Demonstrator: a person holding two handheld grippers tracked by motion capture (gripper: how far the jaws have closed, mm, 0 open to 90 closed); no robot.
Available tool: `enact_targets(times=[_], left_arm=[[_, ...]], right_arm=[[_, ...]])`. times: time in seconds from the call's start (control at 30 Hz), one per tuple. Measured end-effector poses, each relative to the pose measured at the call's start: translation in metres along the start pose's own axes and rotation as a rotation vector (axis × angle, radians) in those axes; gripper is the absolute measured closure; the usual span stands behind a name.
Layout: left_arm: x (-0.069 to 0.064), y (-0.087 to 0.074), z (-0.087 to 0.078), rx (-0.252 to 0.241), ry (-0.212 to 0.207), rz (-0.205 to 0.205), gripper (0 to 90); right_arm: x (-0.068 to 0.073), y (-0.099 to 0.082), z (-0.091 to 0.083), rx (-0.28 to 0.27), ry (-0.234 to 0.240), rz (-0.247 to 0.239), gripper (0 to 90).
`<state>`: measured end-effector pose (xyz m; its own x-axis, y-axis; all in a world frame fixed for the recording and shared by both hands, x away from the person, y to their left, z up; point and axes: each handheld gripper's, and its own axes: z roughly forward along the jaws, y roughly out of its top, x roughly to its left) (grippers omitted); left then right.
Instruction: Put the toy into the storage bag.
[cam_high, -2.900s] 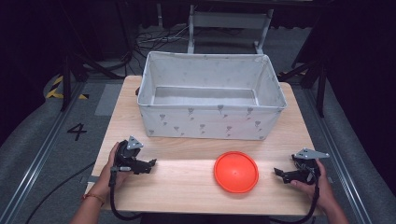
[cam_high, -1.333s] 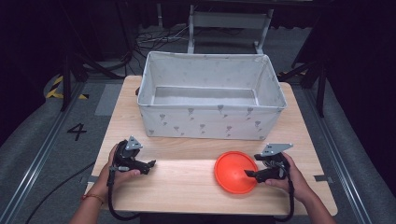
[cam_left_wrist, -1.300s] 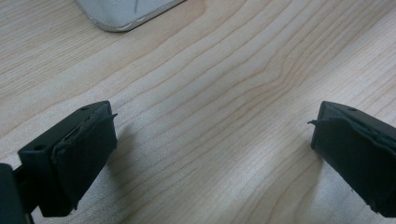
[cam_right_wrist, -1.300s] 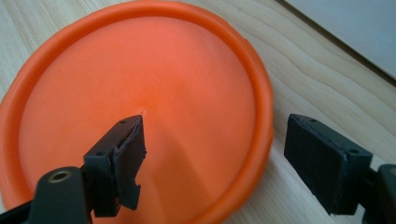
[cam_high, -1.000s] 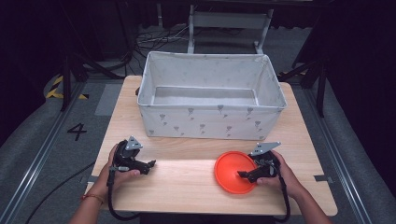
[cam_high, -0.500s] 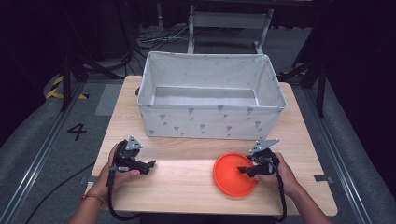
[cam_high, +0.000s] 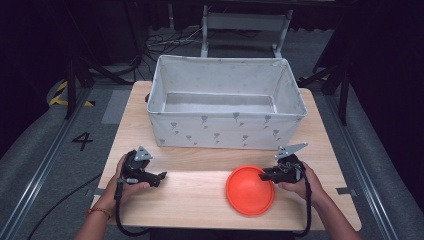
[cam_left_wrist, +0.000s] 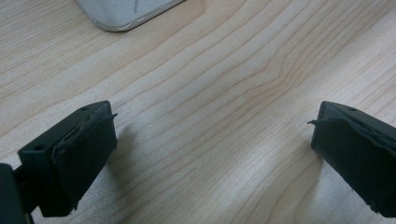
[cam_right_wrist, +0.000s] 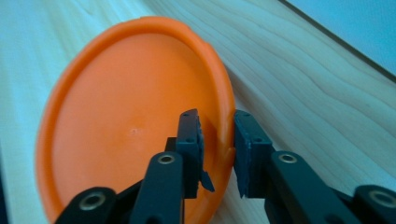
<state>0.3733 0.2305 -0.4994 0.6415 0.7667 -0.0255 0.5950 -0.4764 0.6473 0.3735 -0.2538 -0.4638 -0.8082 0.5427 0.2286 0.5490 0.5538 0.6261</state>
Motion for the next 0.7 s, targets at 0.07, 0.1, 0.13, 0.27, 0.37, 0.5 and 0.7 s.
enact_targets(times=[0.07,0.1,0.13,0.27,0.37,0.5,0.7], left_arm=[[0.000,0.000,0.000,0.000,0.000,-0.001,0.5],[0.000,0.000,0.000,0.000,0.000,-0.001,0.5],[0.000,0.000,0.000,0.000,0.000,-0.002,0.5],[0.000,0.000,0.000,0.001,0.004,0.002,0.5],[0.000,0.000,0.000,0.000,0.006,0.003,0.5],[0.000,0.000,0.000,0.000,0.006,0.003,0.5],[0.000,0.000,0.000,0.001,0.006,0.003,0.5]], right_arm=[[0.004,0.005,-0.008,-0.008,0.015,-0.017,79.0],[0.007,0.009,-0.012,-0.012,0.020,-0.033,80.2],[0.012,0.013,-0.017,-0.016,0.023,-0.053,81.2],[0.030,0.029,-0.029,0.014,-0.002,-0.131,82.2],[0.042,0.038,-0.035,0.049,-0.030,-0.204,82.2],[0.054,0.050,-0.044,0.086,-0.079,-0.282,82.3],[0.057,0.056,-0.055,0.109,-0.124,-0.319,82.4]])
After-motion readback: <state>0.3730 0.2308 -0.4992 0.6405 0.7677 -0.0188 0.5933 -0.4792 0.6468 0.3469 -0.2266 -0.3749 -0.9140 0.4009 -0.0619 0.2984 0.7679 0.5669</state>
